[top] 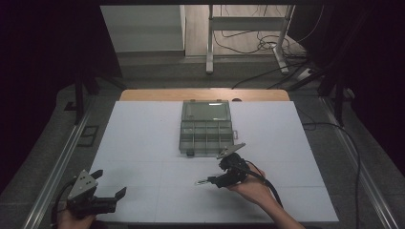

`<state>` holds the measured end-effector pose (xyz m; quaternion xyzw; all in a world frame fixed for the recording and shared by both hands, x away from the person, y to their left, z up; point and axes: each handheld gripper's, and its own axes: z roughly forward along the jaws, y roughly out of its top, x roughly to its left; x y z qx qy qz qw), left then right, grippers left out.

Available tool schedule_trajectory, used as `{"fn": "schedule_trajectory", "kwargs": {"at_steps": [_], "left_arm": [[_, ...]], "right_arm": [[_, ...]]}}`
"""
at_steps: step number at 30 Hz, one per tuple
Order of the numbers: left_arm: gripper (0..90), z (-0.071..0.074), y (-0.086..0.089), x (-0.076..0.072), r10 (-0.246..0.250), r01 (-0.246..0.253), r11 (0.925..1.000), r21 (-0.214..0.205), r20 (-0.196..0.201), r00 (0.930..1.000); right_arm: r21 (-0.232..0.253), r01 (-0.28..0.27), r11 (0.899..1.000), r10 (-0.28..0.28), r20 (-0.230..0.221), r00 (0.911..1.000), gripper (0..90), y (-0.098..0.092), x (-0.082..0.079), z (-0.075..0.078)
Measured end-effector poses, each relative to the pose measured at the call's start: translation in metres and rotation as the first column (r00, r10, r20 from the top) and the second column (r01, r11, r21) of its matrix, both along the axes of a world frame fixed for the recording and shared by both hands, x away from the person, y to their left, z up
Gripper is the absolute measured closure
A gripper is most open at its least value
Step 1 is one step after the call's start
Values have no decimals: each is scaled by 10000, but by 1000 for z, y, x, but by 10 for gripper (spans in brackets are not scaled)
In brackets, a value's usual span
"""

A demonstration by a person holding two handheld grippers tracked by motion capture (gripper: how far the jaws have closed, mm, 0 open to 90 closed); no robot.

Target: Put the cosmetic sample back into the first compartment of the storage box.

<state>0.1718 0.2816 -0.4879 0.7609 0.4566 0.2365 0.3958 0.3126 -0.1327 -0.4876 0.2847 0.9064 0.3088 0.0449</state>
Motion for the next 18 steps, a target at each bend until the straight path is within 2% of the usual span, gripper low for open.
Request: {"fn": "schedule_trajectory", "kwargs": {"at_steps": [12,18], "left_arm": [[5,0,0,0,-6,6,10000,-1,-3,10000],[5,0,1,0,-15,15,10000,-33,-17,10000]], "right_arm": [[101,-448,9989,452,-450,9980,425,13,4,-3],[-56,-694,9976,691,-439,9966,456,22,6,-6]]}}
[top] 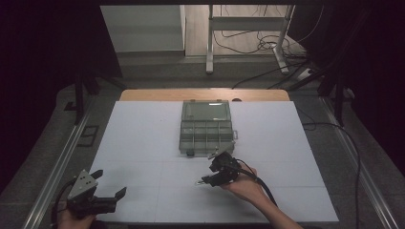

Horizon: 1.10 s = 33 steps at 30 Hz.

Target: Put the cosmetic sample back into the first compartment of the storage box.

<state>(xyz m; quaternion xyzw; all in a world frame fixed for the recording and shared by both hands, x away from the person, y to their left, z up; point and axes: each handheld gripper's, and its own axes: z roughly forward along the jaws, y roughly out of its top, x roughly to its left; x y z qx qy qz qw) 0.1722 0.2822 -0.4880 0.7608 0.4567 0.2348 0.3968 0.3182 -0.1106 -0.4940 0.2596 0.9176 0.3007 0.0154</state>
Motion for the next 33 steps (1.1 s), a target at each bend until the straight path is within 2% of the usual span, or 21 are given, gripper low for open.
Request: {"fn": "schedule_trajectory", "kwargs": {"at_steps": [12,20,23,24,29,33], "left_arm": [[5,0,0,0,-18,18,10000,-33,-17,10000],[5,0,0,0,-27,27,10000,-10,-4,10000],[5,0,0,0,-31,31,10000,3,-2,10000],[5,0,0,0,-32,32,10000,12,-4,10000],[5,0,0,0,-37,37,10000,18,-16,10000],[5,0,0,0,-34,34,10000,32,-19,10000]], "right_arm": [[-423,-659,9969,656,-89,9978,592,22,-3,-9],[-1089,-985,9892,1020,269,9944,695,28,-6,-17],[-1408,-1068,9843,1164,620,9913,772,30,-9,-19],[-1428,-1133,9833,1227,592,9907,797,30,-10,-18],[-1451,-1192,9822,1289,595,9899,803,30,-11,-18],[-1314,-943,9868,1019,519,9934,804,28,-10,-17]]}}
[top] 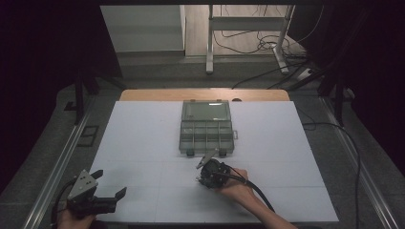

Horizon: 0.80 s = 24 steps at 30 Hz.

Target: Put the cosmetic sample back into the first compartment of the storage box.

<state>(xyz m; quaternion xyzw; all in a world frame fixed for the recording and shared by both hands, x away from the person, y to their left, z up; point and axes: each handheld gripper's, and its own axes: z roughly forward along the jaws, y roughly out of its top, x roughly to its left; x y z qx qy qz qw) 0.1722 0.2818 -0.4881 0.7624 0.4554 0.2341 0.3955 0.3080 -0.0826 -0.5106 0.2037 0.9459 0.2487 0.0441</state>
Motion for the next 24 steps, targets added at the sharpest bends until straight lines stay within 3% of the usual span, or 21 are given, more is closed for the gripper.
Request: {"fn": "schedule_trajectory", "kwargs": {"at_steps": [24], "left_arm": [[5,0,0,1,19,-20,10000,-14,-53,10000]], "right_arm": [[1295,445,9906,-440,-68,9990,803,-11,9,21]]}}
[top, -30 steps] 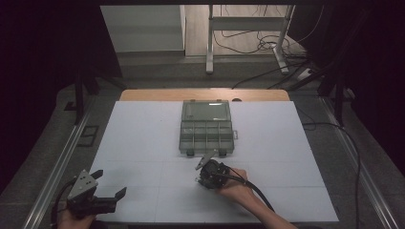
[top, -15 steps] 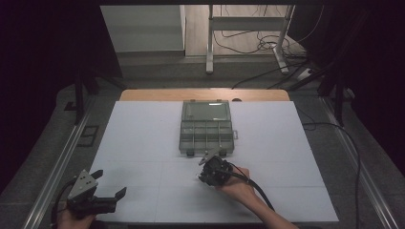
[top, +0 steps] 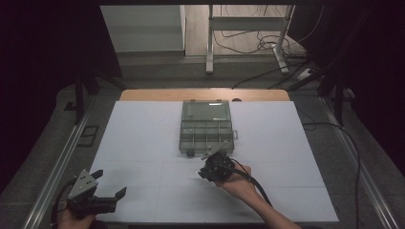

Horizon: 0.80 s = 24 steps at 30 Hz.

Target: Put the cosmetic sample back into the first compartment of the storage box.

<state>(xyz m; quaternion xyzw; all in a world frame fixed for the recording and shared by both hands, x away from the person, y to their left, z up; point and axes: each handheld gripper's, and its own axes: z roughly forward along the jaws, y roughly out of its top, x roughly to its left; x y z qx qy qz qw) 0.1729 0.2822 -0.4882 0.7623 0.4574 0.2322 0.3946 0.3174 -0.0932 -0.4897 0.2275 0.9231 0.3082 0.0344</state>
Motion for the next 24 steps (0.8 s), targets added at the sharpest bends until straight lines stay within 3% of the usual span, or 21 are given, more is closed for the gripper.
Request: {"fn": "schedule_trajectory", "kwargs": {"at_steps": [24], "left_arm": [[5,0,1,0,11,-11,10000,-60,-32,10000]], "right_arm": [[823,652,9945,-669,178,9976,803,6,23,12]]}}
